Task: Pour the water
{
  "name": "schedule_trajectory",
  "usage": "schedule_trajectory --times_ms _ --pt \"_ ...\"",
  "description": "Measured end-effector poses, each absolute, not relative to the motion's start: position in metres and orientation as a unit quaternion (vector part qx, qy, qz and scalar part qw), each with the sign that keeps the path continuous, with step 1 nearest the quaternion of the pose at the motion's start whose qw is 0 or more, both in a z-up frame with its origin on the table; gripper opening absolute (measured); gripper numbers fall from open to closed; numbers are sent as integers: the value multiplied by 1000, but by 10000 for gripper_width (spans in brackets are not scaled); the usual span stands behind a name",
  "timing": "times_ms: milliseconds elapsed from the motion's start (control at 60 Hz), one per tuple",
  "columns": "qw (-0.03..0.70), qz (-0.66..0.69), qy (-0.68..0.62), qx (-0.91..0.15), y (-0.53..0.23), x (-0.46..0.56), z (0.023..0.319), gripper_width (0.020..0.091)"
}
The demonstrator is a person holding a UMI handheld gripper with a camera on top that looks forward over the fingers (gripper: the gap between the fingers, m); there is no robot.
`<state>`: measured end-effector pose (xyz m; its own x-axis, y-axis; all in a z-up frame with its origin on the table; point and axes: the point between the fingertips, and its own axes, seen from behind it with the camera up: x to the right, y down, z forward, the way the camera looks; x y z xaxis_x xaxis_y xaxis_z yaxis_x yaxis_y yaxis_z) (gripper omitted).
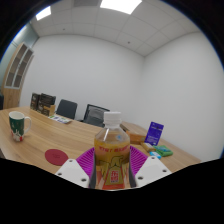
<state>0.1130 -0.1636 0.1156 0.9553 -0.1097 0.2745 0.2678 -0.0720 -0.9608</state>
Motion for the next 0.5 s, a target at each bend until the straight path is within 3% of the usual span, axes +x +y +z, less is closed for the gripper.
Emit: schedule_trajectory --times_ms 167,250,317,500 --pt "661 -287 -239 -651 -157 26 180 460" --pt "632 -375 -337 -589 -153 -25 196 460" --pt "596 -430 -414 -538 -147 -65 202 460" --pt "462 -555 -572 -389 -131 -130 180 458"
